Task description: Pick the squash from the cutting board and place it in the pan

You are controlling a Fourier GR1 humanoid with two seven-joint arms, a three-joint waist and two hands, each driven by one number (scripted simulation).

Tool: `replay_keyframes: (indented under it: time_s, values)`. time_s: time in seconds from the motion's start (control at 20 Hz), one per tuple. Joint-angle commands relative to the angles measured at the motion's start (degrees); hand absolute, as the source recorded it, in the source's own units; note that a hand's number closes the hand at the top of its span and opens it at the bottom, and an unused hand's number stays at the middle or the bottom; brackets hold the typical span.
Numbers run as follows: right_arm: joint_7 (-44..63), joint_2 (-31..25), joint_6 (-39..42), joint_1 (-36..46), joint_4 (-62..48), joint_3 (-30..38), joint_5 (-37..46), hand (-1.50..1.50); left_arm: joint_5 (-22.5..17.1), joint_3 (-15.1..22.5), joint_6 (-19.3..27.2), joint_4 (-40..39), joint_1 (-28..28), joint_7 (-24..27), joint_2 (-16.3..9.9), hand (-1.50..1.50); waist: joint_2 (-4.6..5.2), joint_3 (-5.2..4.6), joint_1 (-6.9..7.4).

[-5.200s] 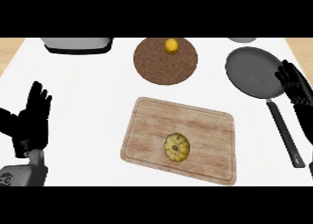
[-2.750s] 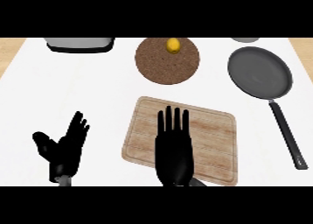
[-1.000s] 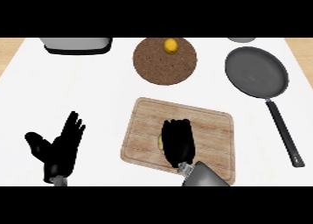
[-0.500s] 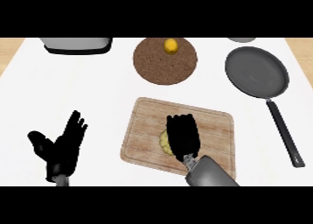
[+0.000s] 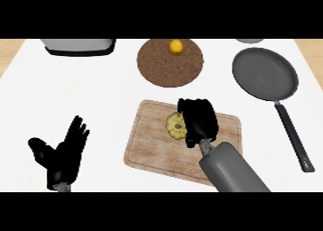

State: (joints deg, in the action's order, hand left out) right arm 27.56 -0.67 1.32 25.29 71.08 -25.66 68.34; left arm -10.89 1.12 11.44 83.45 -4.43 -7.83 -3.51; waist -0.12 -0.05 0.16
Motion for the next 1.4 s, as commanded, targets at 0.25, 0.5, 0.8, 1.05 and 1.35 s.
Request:
replay_keyframes:
  time_s: [0.25, 0.5, 0.8, 1.05, 1.35]
  values:
    - [7.63, -1.17, -5.9, 0.01, 17.91, 4.62, 4.57, 1.5, 0.07, -0.65, -0.41, -0.83, 0.49, 0.55, -0.3, 0.0, -0.07, 0.05, -0.59]
    - [9.78, 0.33, -3.28, 4.51, 16.71, 10.52, 4.16, 1.5, 1.52, 1.83, 1.51, 3.76, -1.81, -2.67, 1.27, 0.0, 0.04, 0.06, 0.06]
    - [1.32, -2.96, -8.3, 11.04, 5.88, 22.32, -4.24, 1.5, -0.84, -2.38, -2.5, -3.28, 3.72, 0.01, -1.29, 0.0, 0.31, 0.05, 0.24]
    - [-6.89, -8.52, -14.81, 13.46, -4.64, 28.97, -6.89, 1.5, -0.62, -1.71, -1.5, 2.05, 0.22, -2.74, -1.38, 0.0, 0.32, 0.08, 0.65]
    - [-15.49, -14.73, -22.56, 22.15, -24.75, 35.48, -8.18, 1.5, 0.39, -1.61, -1.2, -2.21, 3.18, -1.17, -0.38, 0.0, 0.63, 0.08, 1.08]
